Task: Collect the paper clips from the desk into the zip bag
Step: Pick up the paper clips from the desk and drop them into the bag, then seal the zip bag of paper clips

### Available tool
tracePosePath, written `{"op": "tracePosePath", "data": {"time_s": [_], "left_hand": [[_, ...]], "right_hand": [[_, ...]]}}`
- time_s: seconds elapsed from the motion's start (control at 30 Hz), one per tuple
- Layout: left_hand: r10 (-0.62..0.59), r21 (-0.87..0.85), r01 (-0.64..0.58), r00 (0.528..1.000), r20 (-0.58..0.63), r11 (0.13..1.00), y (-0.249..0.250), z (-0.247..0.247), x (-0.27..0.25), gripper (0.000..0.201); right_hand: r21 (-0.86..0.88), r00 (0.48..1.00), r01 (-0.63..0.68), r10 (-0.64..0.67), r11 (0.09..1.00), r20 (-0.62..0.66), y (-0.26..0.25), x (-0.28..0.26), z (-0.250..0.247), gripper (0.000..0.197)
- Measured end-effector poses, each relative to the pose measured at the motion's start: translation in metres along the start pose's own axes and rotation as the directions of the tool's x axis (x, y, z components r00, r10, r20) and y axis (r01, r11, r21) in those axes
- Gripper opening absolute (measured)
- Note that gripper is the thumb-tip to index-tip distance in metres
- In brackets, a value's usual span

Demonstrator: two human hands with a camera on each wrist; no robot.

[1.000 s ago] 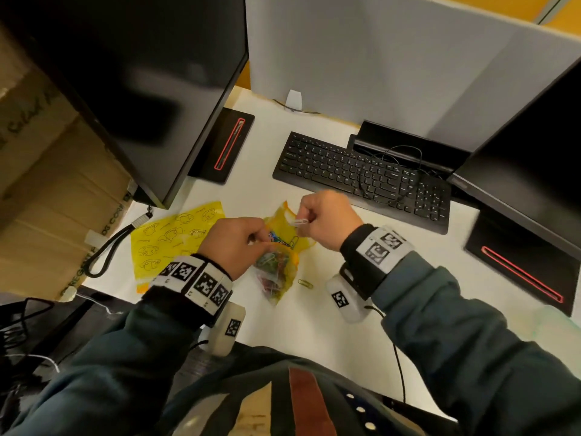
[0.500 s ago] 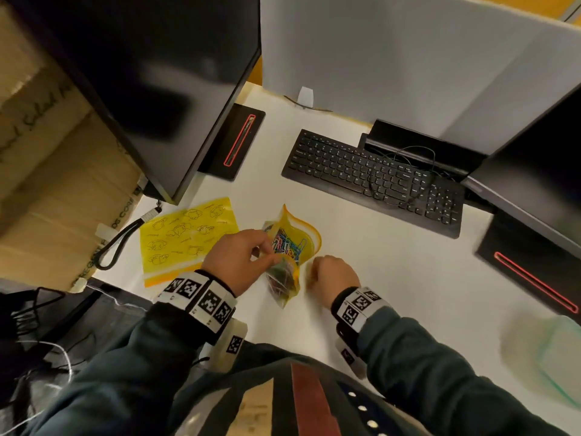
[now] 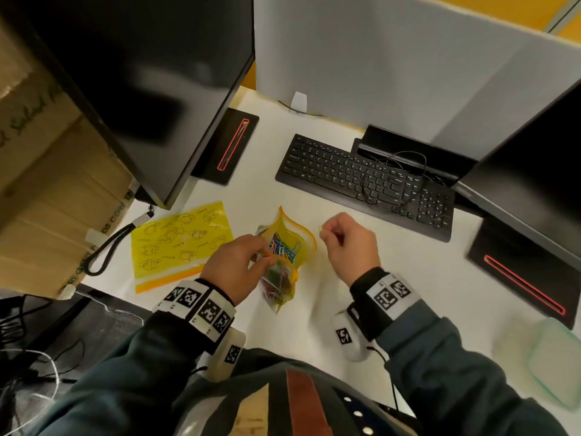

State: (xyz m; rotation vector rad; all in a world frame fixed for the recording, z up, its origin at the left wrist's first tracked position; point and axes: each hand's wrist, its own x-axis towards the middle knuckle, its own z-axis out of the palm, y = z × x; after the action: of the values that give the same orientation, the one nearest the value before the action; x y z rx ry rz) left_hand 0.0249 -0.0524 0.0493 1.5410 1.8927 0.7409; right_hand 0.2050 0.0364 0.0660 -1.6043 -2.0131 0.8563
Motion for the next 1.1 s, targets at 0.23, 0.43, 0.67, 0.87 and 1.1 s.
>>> {"op": "tracePosePath", "data": {"time_s": [0.23,0.43,0.67,0.87,1.1], "left_hand": [[0.071,-0.036,-0.075,0.993,-0.097,0.997,0.007,0.008,0.005,0.006],[0.126,-0.142,-0.134,0.990,-0.062,0.981,0.017,0.021,0.005,0.023],[0.181,-0.106,-0.162,0.962,0.205,0.981,0.038,0.048,0.000,0.030],[0.196,0.024,-0.234,0.864,0.464,0.972,0.054,0.067,-0.009,0.056],[-0.089,0.195,0.041,0.966,0.244,0.980,0.024,0.048,0.008,0.057]], "right_hand": [[0.008,0.969,0.234,-0.234,0.972,0.083,-0.027,-0.002,-0.002,0.017],[-0.123,0.959,0.022,0.014,0.992,0.285,0.010,-0.029,-0.007,0.046],[-0.075,0.982,0.082,-0.067,0.994,0.178,0.038,-0.033,-0.023,0.037],[0.045,0.978,-0.177,0.181,0.983,-0.108,0.083,-0.038,-0.048,0.031],[0.107,0.986,-0.161,0.165,0.981,-0.037,0.088,-0.044,-0.060,0.040]]}}
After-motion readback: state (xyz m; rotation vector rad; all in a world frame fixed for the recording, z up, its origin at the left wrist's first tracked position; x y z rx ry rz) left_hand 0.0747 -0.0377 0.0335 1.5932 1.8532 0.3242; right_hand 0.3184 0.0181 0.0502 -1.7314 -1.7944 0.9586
